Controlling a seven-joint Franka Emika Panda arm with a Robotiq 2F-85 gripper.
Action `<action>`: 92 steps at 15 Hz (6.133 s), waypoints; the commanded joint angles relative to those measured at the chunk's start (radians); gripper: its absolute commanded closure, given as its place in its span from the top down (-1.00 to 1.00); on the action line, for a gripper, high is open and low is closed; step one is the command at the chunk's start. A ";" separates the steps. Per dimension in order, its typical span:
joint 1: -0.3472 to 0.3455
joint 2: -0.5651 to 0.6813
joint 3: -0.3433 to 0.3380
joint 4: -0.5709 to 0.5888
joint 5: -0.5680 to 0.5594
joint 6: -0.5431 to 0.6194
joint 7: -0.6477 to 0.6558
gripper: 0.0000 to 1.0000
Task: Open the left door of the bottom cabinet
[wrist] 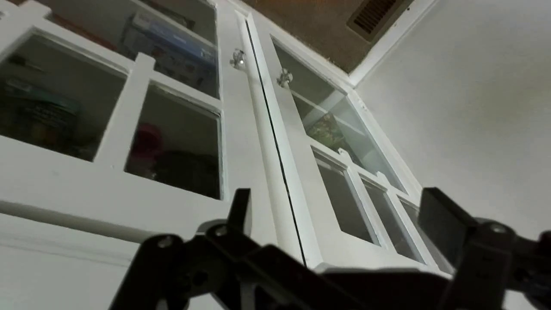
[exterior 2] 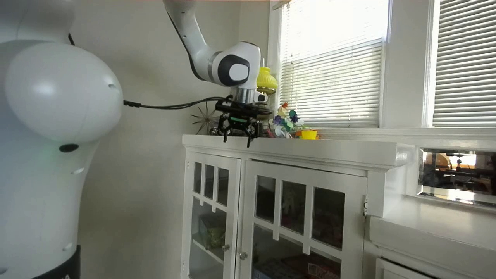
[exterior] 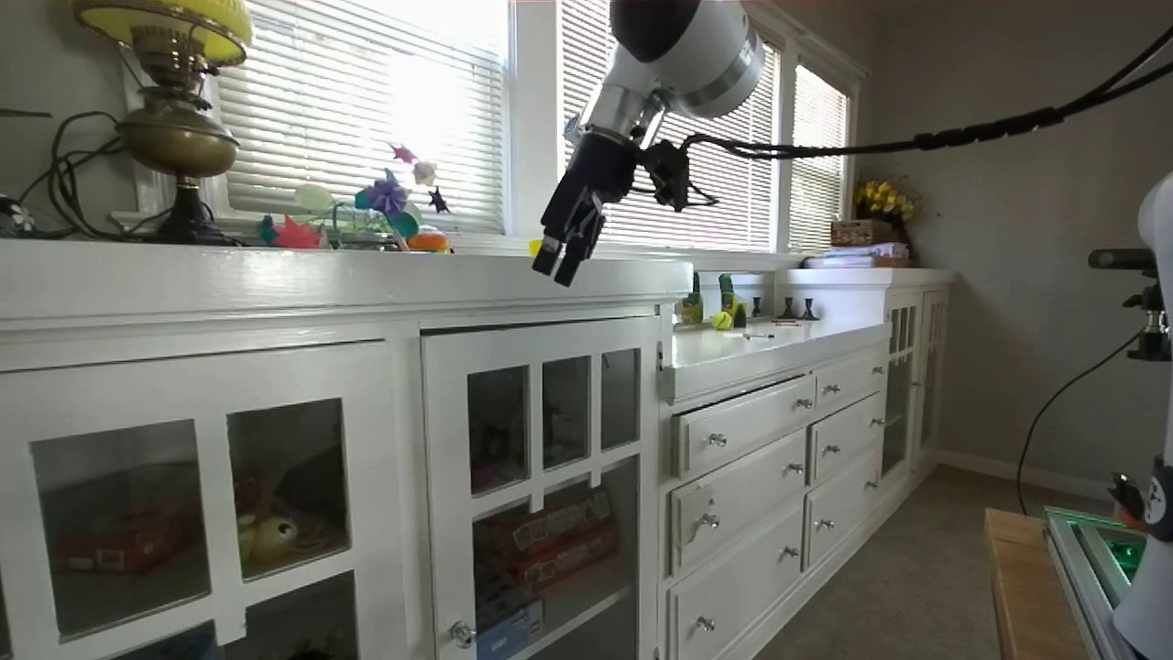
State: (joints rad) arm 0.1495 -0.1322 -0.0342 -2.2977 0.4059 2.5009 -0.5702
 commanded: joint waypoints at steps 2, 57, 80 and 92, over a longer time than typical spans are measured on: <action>0.072 0.105 0.049 0.016 0.251 0.239 -0.298 1.00; 0.096 0.384 0.204 0.229 0.961 0.232 -1.251 1.00; -0.024 0.024 0.140 0.095 0.466 -0.460 -0.893 1.00; 0.046 0.414 0.262 0.233 0.274 0.062 -0.988 1.00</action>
State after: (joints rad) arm 0.1848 0.1911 0.1861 -2.1412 0.6984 2.4602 -1.5562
